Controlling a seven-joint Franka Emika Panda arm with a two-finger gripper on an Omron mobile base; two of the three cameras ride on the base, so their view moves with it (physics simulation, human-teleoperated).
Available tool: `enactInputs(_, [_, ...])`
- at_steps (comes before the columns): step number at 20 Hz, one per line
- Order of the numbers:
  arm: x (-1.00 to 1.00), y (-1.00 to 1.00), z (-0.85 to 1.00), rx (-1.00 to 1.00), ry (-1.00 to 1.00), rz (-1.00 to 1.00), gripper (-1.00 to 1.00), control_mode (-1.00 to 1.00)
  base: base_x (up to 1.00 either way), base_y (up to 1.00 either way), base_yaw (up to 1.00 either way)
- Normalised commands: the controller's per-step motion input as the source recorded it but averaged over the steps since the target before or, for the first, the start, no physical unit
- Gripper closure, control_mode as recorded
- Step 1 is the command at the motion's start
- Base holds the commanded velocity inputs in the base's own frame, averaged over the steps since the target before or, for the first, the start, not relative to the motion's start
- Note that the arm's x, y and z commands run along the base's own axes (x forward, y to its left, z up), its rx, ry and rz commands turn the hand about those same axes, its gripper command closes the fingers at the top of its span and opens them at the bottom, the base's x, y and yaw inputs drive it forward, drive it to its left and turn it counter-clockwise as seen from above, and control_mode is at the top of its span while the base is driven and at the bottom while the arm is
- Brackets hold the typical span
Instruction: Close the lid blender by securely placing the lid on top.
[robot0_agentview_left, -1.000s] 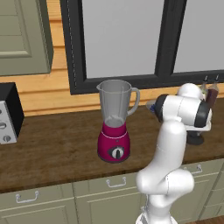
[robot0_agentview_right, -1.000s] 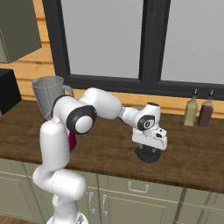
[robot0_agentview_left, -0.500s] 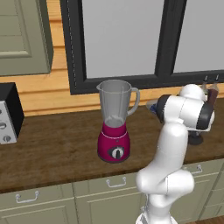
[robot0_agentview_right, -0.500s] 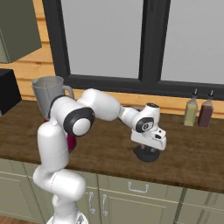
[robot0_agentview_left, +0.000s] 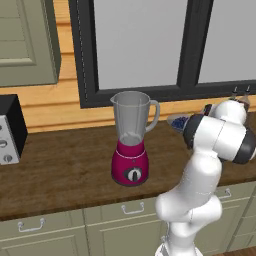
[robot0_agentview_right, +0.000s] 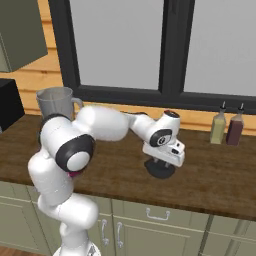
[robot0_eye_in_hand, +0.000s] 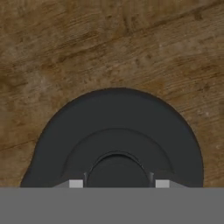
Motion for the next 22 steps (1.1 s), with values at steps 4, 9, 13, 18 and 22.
enactInputs(4, [-0.17,0.91,1.0,0.0,-0.11,-0.08,1.0,-1.0,0.0,0.0,0.0])
enactInputs(9, [0.0,0.99,1.0,0.0,-0.02,-0.07,1.0,-1.0,0.0,0.0,0.0])
enactInputs(13, [0.0,0.83,1.0,0.0,0.0,-0.08,1.0,-1.0,0.0,0.0,0.0])
enactInputs(18, [0.0,0.41,1.0,0.06,0.0,-0.03,1.0,-1.0,0.0,0.0,0.0])
enactInputs(22, [0.0,0.12,1.0,0.15,0.0,0.0,1.0,-1.0,0.0,0.0,0.0])
